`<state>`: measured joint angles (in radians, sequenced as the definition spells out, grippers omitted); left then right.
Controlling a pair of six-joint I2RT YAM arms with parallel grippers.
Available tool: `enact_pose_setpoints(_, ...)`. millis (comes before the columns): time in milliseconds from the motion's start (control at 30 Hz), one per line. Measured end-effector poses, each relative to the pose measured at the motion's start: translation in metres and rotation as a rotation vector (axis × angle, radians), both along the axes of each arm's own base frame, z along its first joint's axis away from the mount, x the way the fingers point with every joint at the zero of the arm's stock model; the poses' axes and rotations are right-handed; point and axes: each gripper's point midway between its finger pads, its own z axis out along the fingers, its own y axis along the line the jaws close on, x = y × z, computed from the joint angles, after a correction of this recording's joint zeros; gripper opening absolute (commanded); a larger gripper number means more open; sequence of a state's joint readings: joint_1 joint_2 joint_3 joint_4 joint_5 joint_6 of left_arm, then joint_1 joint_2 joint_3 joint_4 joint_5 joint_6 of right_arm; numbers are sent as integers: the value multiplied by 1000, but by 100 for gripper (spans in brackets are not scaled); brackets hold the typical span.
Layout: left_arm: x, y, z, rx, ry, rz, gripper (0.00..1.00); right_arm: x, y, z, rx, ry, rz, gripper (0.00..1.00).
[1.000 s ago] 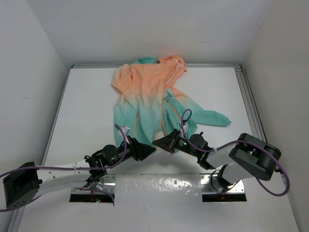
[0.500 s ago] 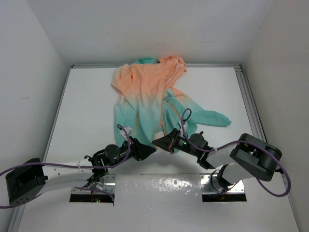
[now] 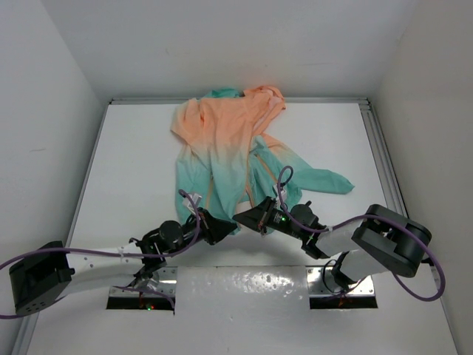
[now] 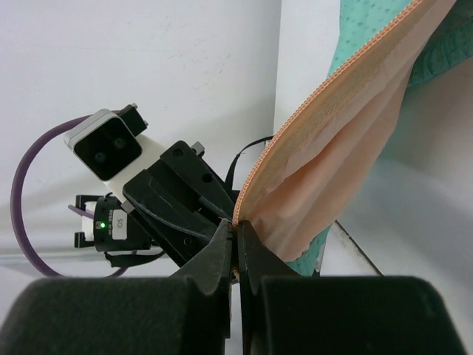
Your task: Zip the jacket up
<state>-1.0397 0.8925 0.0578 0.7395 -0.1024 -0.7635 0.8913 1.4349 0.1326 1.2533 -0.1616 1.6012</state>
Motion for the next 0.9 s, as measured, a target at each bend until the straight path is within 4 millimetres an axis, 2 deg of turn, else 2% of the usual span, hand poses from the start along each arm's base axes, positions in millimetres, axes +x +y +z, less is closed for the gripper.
enact_pose_setpoints(67,0,0,0,-1,0,1,0,0,0,0,0,0,0,0)
enact_pose_setpoints(367,0,3,8,-17,-15,10,0,1,0,1,7,0,-2,0)
enact_pose_setpoints(400,0,3,9,-18,-17,10,0,1,0,1,7,-1,-4,16)
enact_pose_setpoints(467,1,4,9,-16,-19,13,0,2,0,1,9,1,-8,34)
enact_pose_setpoints(500,1,5,9,-13,-20,18,0,1,-1,0,7,1,-10,47)
enact_pose_setpoints(600,4,9,5,6,-20,40,0,0,-7,-1,-4,-21,-22,60)
enact_pose_setpoints(700,7,14,4,21,-22,67,0,0,-15,14,15,-96,-48,63)
enact_pose_setpoints(767,9,17,4,30,-26,84,0,2,-22,30,27,-162,-78,63)
enact_pose_setpoints(800,10,18,4,37,-27,91,0,2,-25,38,31,-195,-93,59)
enact_pose_setpoints(867,13,19,6,52,-30,103,0,5,-33,47,11,-252,-130,32)
enact_pose_setpoints(900,14,19,7,60,-35,109,0,7,-37,46,-21,-274,-150,9)
